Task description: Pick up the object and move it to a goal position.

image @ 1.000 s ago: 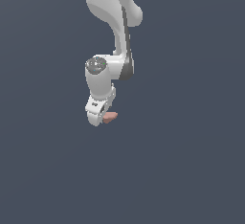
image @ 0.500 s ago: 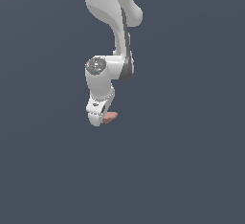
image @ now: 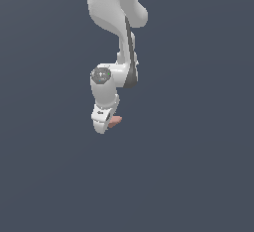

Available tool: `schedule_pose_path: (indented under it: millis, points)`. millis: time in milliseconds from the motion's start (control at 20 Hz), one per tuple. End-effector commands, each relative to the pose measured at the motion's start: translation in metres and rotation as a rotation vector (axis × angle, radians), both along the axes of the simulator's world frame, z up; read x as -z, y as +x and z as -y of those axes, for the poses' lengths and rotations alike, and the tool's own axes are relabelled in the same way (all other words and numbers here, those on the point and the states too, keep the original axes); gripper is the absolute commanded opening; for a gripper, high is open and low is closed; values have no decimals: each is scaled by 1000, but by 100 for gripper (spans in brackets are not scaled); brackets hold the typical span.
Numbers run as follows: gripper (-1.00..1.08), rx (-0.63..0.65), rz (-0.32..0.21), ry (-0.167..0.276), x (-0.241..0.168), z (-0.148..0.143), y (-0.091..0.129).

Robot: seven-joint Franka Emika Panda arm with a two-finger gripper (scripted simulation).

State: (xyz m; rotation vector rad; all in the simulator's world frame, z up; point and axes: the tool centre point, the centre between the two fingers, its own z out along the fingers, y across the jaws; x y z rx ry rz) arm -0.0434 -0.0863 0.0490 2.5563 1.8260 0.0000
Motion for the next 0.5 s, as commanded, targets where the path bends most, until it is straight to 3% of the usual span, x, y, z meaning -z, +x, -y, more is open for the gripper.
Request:
schedule_pose_path:
  millis: [0, 300, 350, 450]
  points:
    - [100, -1, 0, 0, 12, 0, 0]
    - [100, -1, 0, 0, 22, 0, 0]
    - [-100, -1, 0, 0, 22, 0, 0]
    - [-100, -1, 0, 0, 22, 0, 0]
